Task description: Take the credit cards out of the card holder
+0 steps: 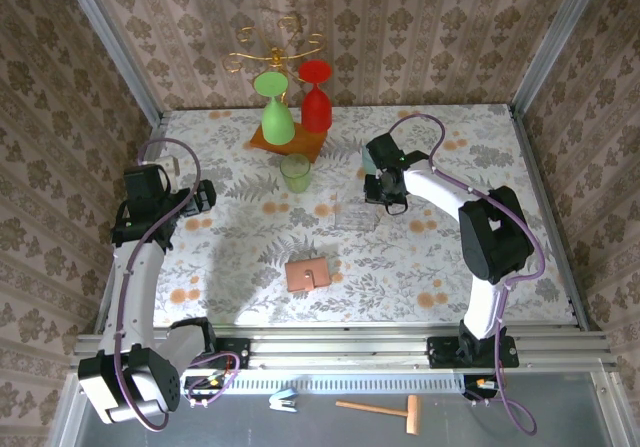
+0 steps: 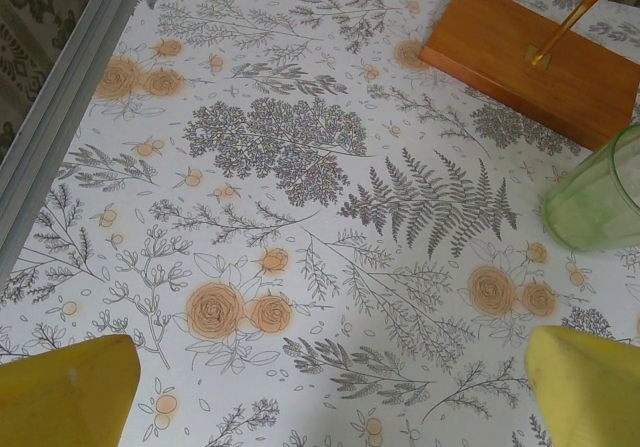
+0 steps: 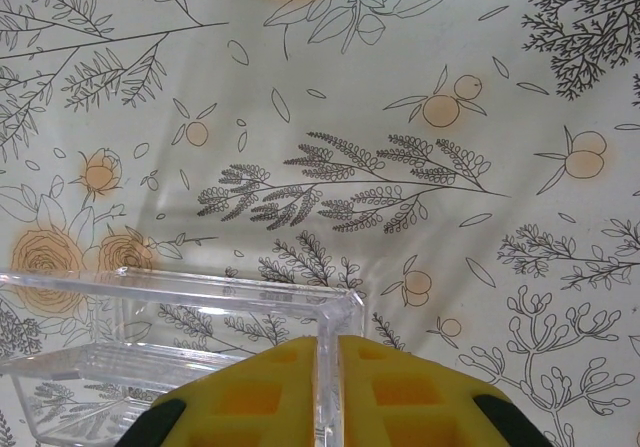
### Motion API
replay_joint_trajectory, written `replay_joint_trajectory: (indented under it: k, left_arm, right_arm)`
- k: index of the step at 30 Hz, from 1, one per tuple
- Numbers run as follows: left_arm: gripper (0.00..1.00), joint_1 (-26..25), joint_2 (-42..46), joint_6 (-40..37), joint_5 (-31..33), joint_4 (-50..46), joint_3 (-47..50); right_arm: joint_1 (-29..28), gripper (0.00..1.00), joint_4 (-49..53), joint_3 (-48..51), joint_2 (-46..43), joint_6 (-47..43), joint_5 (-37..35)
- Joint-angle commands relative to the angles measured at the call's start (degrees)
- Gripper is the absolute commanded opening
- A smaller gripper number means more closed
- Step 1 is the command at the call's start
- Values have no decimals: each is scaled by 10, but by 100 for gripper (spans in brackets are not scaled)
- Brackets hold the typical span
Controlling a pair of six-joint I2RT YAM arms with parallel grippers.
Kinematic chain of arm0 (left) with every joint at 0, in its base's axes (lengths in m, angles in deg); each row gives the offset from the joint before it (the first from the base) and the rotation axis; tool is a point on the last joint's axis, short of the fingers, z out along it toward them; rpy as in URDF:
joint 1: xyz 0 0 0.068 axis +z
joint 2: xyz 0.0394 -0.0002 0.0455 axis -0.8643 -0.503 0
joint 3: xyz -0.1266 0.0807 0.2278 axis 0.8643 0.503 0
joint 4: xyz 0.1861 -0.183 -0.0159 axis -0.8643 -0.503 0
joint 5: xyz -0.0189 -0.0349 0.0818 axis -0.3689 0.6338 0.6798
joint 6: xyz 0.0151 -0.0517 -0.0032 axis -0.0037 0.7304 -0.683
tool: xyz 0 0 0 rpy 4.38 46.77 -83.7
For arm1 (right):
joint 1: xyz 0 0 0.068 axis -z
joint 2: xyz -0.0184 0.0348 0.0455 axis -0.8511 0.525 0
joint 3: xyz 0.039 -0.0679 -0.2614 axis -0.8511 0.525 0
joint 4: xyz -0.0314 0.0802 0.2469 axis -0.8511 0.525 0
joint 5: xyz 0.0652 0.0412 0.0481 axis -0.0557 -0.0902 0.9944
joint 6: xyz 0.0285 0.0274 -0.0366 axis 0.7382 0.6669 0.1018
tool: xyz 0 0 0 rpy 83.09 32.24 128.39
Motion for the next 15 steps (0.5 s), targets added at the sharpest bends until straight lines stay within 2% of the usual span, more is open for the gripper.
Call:
replay_joint_trajectory:
  k: [1, 15]
  left_arm:
    - [100, 5, -4, 8, -15, 7, 7]
    - [100, 5, -5, 8, -15, 6, 7]
  right_arm:
    - [-3, 12, 5, -17, -3, -2, -2]
    - [-4, 10, 6, -30, 17, -26, 15]
